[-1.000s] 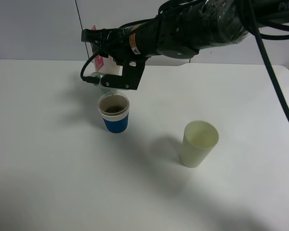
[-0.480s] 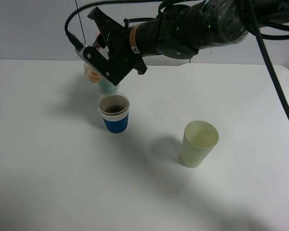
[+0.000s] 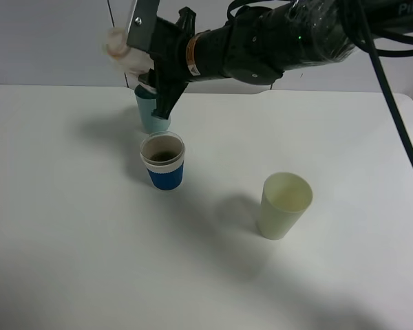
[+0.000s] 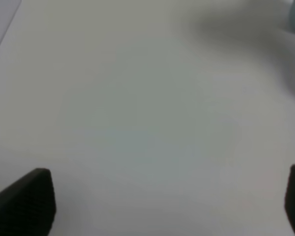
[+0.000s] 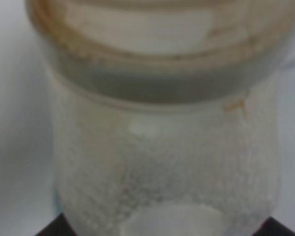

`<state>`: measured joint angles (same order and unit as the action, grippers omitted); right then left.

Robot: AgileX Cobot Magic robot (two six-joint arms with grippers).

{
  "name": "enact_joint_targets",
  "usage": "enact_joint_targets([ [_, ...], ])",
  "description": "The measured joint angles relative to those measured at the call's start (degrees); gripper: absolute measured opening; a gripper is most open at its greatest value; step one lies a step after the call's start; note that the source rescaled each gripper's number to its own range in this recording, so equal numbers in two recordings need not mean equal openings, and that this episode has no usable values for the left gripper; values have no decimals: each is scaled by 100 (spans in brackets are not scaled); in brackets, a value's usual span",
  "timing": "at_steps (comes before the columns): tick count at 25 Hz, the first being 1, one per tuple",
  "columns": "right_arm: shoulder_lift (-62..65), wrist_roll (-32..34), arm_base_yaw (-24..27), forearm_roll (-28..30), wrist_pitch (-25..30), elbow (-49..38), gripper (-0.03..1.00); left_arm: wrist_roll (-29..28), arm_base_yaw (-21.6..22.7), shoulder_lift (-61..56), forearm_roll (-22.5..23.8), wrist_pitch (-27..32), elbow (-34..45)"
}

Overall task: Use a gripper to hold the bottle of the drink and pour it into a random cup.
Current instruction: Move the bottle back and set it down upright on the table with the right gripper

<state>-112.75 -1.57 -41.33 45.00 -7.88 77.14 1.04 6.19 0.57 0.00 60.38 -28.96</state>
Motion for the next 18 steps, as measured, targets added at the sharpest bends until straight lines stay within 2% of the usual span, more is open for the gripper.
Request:
enact_joint_targets([
  [3, 6, 1137, 50, -152, 107, 0, 0, 0, 0, 0, 0, 0, 0],
  [8, 211, 2070, 165, -302, 712, 0, 0, 0, 0, 0, 0, 0, 0],
  [13, 541, 2209, 261, -817, 1610, 0, 0, 0, 0, 0, 0, 0, 0],
  [18, 860, 2206, 370, -1353, 1995, -50, 0, 0, 0, 0, 0, 0, 0],
])
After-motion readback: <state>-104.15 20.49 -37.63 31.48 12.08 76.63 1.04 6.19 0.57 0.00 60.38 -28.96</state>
